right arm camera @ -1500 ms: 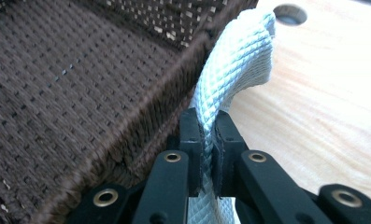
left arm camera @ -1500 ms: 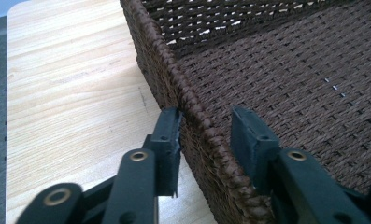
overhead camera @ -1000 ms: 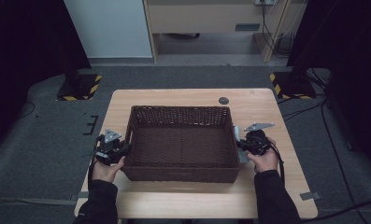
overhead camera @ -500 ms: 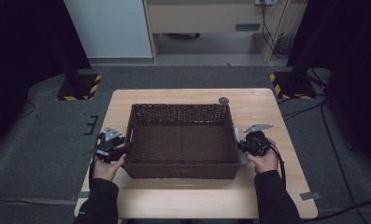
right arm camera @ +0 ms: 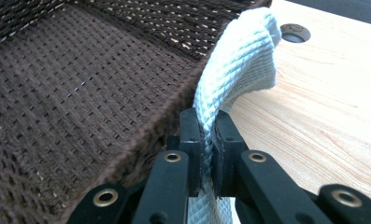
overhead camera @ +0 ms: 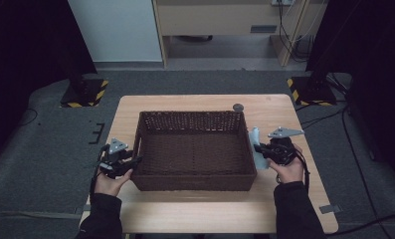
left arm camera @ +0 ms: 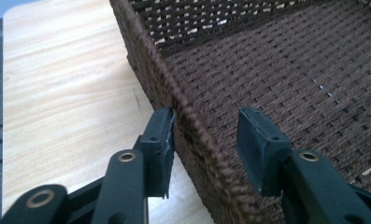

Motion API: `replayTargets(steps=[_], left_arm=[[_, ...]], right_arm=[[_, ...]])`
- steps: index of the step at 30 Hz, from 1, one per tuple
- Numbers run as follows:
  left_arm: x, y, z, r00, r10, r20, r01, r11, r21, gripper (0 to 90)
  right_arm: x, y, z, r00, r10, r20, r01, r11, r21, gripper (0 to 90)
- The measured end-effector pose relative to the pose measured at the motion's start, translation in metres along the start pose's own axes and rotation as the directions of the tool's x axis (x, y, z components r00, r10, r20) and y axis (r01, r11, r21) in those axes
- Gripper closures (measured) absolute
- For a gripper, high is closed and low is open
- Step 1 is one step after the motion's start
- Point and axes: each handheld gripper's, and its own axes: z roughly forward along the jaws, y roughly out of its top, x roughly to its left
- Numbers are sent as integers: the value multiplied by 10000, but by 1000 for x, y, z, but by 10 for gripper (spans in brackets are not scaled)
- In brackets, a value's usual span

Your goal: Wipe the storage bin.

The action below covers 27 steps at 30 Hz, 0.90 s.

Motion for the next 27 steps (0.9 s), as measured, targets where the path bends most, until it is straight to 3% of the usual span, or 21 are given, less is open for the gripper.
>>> replayTargets(steps=[5, 13, 15, 18, 22, 24, 27], left_arm=[[-1, -2, 4, 10000, 59, -32, -59, 9998, 203, 622], [-2, -3, 5, 9994, -158, -314, 158, 9999, -16, 677], [-2, -3, 5, 9992, -217, -351, 216, 9998, -32, 683], [-2, -2, 6, 9988, -314, -365, 310, 9995, -103, 688], [1, 0, 7, 9990, -246, -384, 245, 9997, -33, 694], [2, 1, 8, 9990, -283, -357, 281, 9996, -43, 695], [3, 2, 9, 9990, -279, -355, 278, 9996, -39, 697]], right_arm=[[3, -9, 15, 9999, -163, -43, 166, 9967, 788, 852], [1, -37, 40, 9991, 412, 19, -408, 9797, 1961, 852], [2, -37, 37, 9990, 441, 53, -443, 9808, 1898, 852], [4, -27, 19, 9994, 343, -66, -333, 9933, 1108, 852], [8, -12, -11, 9994, 190, -289, -187, 9998, 111, 852], [11, -10, -18, 9996, -4, -268, 4, 10000, 0, 852], [16, -17, -15, 9997, -70, -242, 80, 9993, 379, 852]])
